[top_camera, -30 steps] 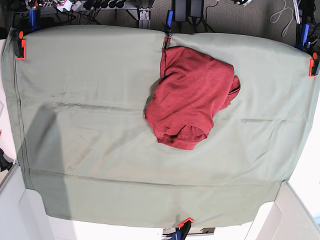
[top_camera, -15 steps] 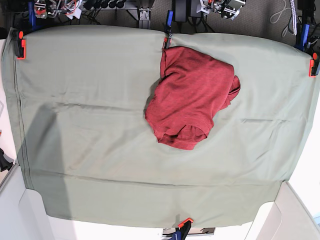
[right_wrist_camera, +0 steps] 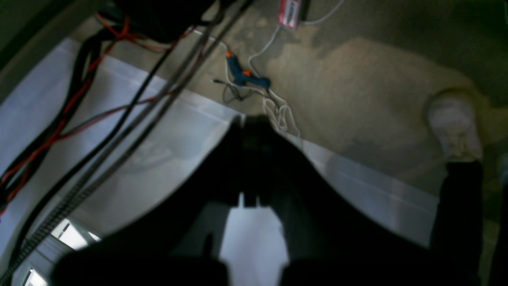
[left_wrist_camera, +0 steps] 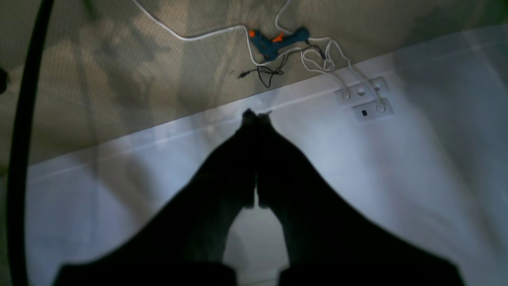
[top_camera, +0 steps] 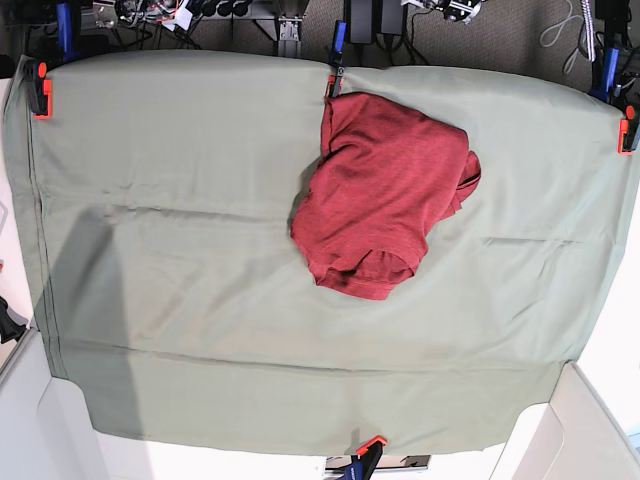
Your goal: Fold the T-shirt properly
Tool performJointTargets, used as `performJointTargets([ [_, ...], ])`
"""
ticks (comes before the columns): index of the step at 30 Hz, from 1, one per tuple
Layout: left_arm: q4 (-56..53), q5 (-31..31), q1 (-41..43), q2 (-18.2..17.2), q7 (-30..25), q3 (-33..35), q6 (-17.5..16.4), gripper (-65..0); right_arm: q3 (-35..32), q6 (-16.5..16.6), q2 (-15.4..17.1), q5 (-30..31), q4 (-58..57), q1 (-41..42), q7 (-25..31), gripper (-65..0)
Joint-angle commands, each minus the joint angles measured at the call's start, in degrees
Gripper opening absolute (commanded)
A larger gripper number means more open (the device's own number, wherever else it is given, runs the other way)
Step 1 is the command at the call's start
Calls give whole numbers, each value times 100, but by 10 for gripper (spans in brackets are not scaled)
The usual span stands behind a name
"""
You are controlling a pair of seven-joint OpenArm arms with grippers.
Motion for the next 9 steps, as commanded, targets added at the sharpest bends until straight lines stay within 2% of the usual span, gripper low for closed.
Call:
performJointTargets([
  [1, 17, 4, 17, -50, -50, -7, -22, -650, 13, 59, 44, 26, 35, -9, -81, -650],
  [7, 17, 2, 31, -50, -809, -7, -22, -650, 13, 2, 39, 26, 35, -85, 50, -650],
  [9, 17, 2, 35, -50, -826, -7, -22, -650, 13, -4, 39, 15, 33, -87, 2, -650],
])
